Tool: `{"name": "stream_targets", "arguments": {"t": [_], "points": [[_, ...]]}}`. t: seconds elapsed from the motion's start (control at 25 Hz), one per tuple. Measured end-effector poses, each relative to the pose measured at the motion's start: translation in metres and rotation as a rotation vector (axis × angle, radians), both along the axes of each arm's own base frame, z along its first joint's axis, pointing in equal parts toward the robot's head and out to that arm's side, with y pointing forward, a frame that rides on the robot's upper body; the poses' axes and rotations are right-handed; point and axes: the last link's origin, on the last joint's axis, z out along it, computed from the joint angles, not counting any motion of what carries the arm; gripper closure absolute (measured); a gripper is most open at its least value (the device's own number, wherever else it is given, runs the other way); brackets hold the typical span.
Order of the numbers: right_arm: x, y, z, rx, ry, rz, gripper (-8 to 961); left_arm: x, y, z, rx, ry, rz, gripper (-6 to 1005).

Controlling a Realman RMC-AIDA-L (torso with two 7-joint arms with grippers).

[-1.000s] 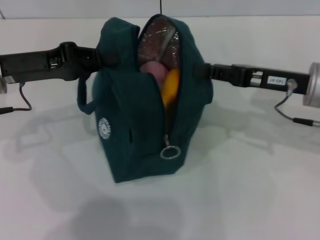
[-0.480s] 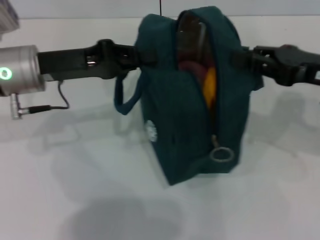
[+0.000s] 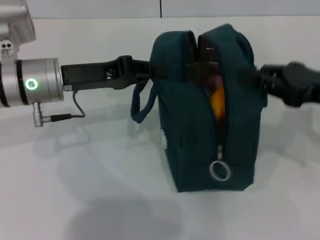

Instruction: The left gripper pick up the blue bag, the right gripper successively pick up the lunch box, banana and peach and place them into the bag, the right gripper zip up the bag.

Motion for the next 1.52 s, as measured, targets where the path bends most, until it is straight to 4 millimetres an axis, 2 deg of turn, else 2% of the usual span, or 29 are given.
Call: {"name": "stream_targets", "arguments": {"t": [0.24, 0.52, 0.8, 0.88, 1.28, 1.52], "points": [[0.007, -0.008, -0.012, -0.052, 0.035, 0.011, 867, -0.007, -0.002, 0.003, 0.009, 0.011, 0.004, 966], [0.010, -0.015, -0.009, -0.044, 0.078, 0.040, 871, -0.007, -0.013, 0.006, -0.032, -0.010, -0.031, 966], [0.025, -0.018, -0.009, -0.027, 0.134, 0.003, 857, -0.007, -0.016, 0.003, -0.056, -0.004, -0.042, 966], [0.028, -0.020, -0.010, -0.022, 0.143, -0.002, 662, -0.007, -0.017, 0.002, -0.060, -0.002, -0.045, 966], [0.039, -0.035, -0.005, 0.020, 0.198, 0.026, 431, -0.010, -0.020, 0.000, -0.071, 0.007, -0.044, 966], [0.055, -0.059, -0.002, 0.109, 0.237, 0.098, 303, -0.010, -0.022, -0.001, -0.078, 0.002, -0.045, 965]]}}
